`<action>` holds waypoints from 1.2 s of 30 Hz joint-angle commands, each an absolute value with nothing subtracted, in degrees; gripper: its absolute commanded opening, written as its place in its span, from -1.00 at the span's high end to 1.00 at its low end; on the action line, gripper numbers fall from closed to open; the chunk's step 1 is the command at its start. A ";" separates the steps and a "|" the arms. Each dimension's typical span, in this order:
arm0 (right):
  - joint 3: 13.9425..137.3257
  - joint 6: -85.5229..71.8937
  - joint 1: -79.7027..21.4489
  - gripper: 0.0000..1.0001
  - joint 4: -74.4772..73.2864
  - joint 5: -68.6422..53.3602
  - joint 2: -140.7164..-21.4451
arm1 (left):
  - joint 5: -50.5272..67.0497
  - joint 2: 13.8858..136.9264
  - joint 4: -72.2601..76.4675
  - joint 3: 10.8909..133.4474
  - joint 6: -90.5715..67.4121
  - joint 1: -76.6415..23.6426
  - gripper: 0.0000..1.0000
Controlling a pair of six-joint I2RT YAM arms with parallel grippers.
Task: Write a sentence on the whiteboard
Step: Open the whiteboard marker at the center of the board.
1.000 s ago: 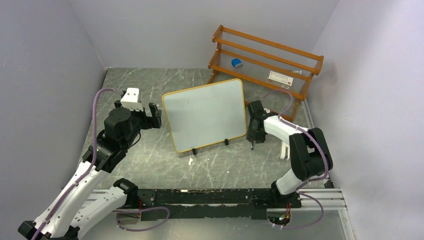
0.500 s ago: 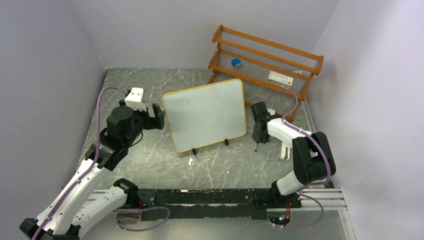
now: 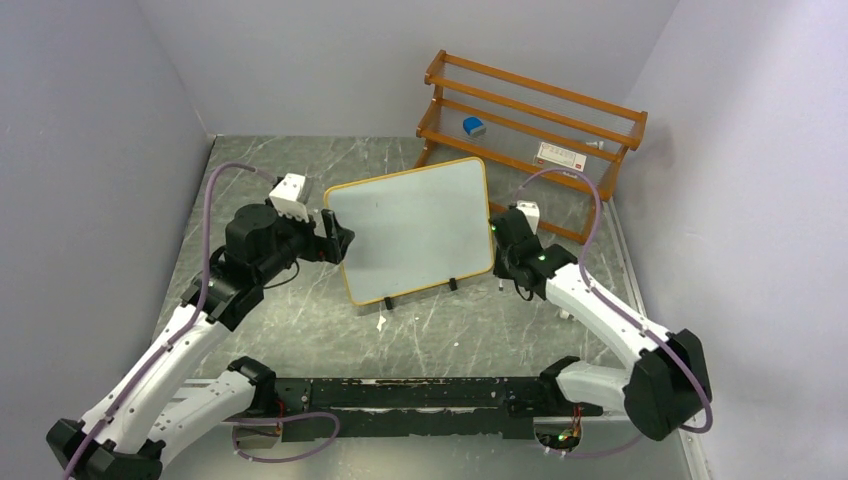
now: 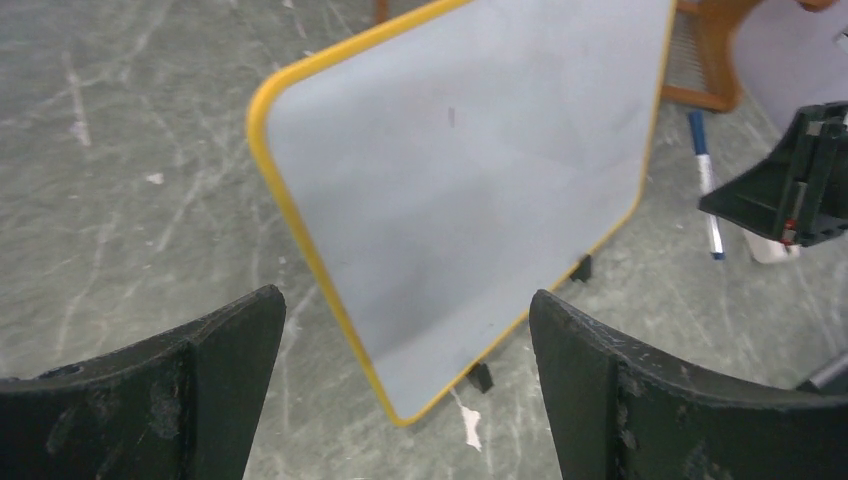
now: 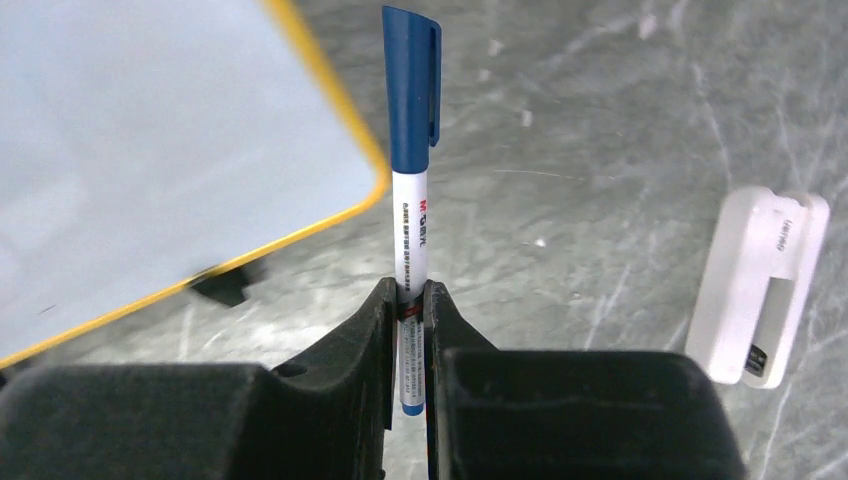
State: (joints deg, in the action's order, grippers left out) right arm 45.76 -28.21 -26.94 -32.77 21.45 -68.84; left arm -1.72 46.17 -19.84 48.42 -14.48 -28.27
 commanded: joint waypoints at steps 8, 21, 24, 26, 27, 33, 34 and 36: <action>52.07 -20.79 -41.88 1.00 -27.93 20.03 -59.75 | 16.83 52.53 -19.14 56.18 -22.10 -27.77 -0.90; 54.44 -6.81 -53.25 1.00 -15.22 5.81 -62.91 | 28.05 60.65 -14.67 58.01 -30.46 -27.76 -0.78; 55.90 -4.56 -54.75 1.00 -15.23 4.51 -64.96 | 29.99 62.33 -14.23 58.17 -31.48 -27.76 -0.73; 56.83 -3.30 -55.70 1.00 -15.24 4.32 -66.55 | 30.90 63.16 -14.11 58.41 -31.59 -27.73 -0.70; 57.11 -2.72 -56.29 1.00 -15.09 4.41 -67.02 | 30.88 63.53 -14.47 58.55 -31.49 -27.72 -0.69; 57.74 -0.51 -58.21 1.00 -13.98 4.88 -68.60 | 31.39 65.04 -15.83 59.02 -31.43 -27.75 -0.50; 57.74 -0.45 -58.36 1.00 -13.83 5.27 -68.70 | 31.16 65.04 -15.72 58.90 -31.53 -27.77 -0.45; 57.47 -0.45 -58.55 1.00 -13.40 5.81 -68.94 | 30.78 65.14 -15.79 58.86 -31.41 -27.77 -0.36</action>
